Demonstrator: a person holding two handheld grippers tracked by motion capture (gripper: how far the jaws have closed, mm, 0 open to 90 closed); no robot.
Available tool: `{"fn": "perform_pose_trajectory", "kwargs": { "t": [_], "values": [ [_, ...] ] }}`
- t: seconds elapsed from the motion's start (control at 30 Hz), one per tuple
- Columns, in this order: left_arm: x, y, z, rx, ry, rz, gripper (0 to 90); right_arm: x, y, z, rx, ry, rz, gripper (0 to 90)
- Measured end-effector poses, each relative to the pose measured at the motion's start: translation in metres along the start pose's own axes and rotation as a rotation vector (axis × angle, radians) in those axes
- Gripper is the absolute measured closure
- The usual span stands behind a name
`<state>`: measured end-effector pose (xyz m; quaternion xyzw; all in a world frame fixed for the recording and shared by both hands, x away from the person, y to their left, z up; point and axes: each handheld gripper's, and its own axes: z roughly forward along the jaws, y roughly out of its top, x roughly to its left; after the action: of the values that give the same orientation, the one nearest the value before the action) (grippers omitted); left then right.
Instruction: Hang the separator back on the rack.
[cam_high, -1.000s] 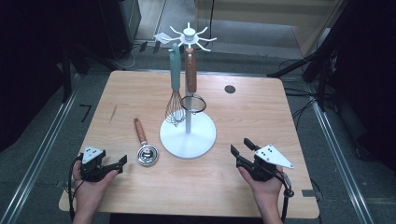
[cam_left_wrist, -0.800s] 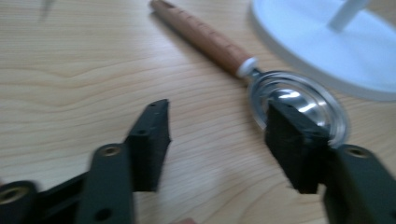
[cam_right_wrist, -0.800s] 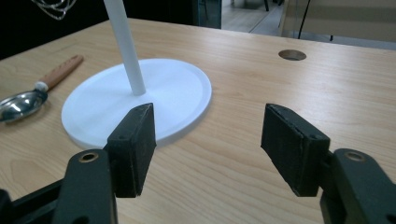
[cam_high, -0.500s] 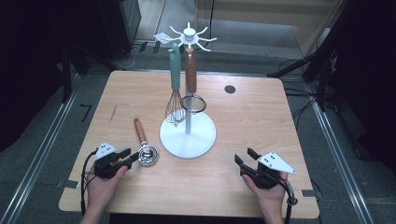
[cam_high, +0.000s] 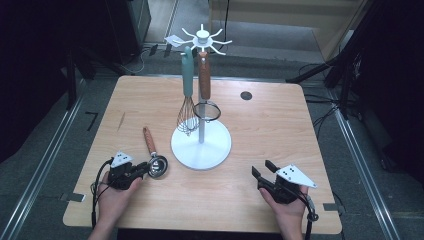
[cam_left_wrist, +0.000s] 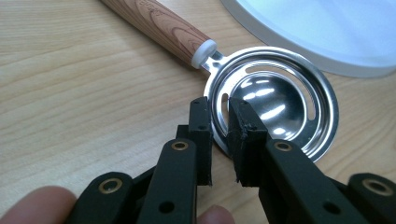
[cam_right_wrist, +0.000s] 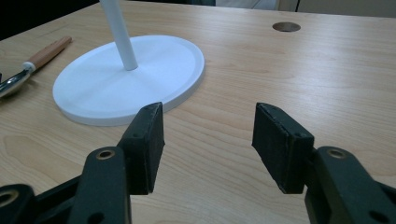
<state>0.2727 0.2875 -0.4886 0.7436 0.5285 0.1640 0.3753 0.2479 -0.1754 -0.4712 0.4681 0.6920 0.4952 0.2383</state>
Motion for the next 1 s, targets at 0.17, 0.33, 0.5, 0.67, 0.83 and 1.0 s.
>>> {"fn": "perform_pose_trajectory", "kwargs": {
  "t": [0.17, 0.33, 0.5, 0.67, 0.83, 1.0],
  "values": [
    [-0.009, -0.005, -0.004, 0.01, 0.004, 0.022, 80.9, 0.0, 0.002, -0.004, -0.02, 0.003, 0.007, 45.3],
    [-0.018, -0.01, -0.009, 0.02, 0.023, 0.028, 81.0, 0.003, 0.002, -0.004, -0.016, 0.025, -0.009, 45.7],
    [-0.03, -0.021, -0.018, 0.016, 0.045, 0.003, 81.6, 0.01, 0.003, 0.002, -0.021, 0.089, -0.024, 46.1],
    [-0.045, -0.027, -0.024, 0.031, 0.058, -0.015, 82.1, 0.021, -0.003, 0.009, -0.041, 0.149, -0.082, 46.9],
    [-0.057, -0.03, -0.024, 0.034, 0.075, -0.013, 81.3, 0.028, -0.004, 0.011, -0.051, 0.158, -0.087, 47.6],
    [-0.062, -0.034, -0.026, 0.03, 0.069, -0.034, 79.9, 0.029, -0.008, 0.015, -0.046, 0.163, -0.08, 46.1]
  ]
}}
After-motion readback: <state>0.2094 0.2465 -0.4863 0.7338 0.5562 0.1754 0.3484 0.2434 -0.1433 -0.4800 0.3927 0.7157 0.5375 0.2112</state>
